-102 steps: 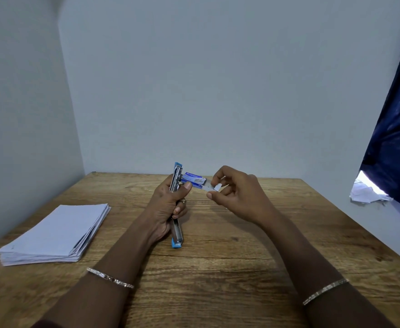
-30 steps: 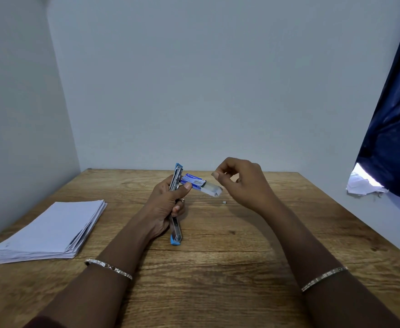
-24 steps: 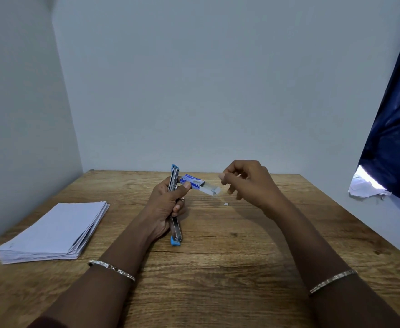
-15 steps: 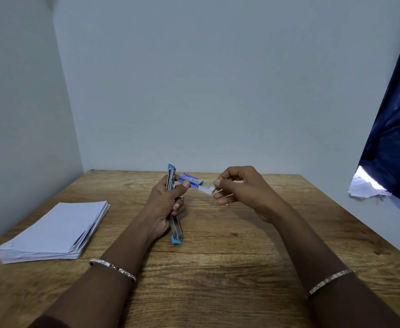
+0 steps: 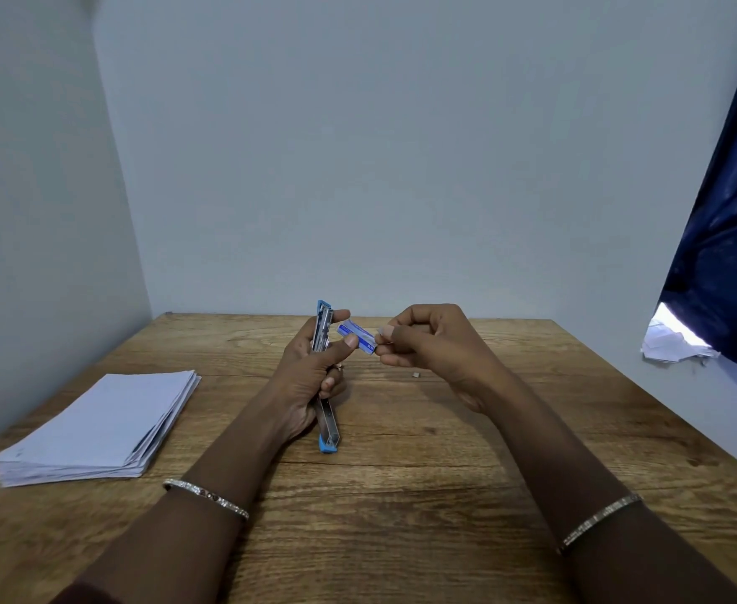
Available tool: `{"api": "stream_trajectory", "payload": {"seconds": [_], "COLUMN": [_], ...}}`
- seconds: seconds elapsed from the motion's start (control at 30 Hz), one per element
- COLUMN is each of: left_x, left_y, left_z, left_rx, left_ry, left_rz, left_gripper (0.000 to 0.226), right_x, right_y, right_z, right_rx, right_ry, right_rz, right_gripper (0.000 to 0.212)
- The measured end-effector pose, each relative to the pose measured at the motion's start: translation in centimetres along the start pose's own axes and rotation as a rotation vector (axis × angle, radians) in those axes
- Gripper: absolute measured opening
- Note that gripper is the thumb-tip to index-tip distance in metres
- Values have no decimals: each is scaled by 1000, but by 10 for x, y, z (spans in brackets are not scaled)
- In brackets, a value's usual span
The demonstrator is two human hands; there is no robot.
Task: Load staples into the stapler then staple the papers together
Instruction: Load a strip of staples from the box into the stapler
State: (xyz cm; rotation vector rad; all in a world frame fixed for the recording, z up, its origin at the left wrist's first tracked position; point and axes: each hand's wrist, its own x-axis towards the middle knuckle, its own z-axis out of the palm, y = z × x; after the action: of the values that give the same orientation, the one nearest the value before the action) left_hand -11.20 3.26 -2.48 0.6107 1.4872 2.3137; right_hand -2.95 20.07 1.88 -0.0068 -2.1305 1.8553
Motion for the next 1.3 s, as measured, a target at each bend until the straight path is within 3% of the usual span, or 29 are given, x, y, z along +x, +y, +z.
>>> {"api": "stream_trajectory", "payload": {"seconds": [0.3,0.47,0.7,0.93,1.3], "left_x": [-4,-7,-2,-1,-5], "left_y": [-1,1,-4,-3,5], "left_z": [5,9,7,8,10], "left_rx": [-1,46,68,89,-100], "left_ry": [-93,-161,-69,36,5], "left_rz": [-59,-48,-109,-139,-231], "left_gripper": [36,34,39,27,41], "right_x": [0,-3,1,5,-7], "right_y": [-1,2,1,4,2], "right_z": [-1,3,-5,-18,-13], "right_rx": [-162,10,42,-227,-628], "right_ry": [116,64,157,238,171], "right_rz": [-11,188,222,280,327], "right_gripper": [13,11,10,10,12]}}
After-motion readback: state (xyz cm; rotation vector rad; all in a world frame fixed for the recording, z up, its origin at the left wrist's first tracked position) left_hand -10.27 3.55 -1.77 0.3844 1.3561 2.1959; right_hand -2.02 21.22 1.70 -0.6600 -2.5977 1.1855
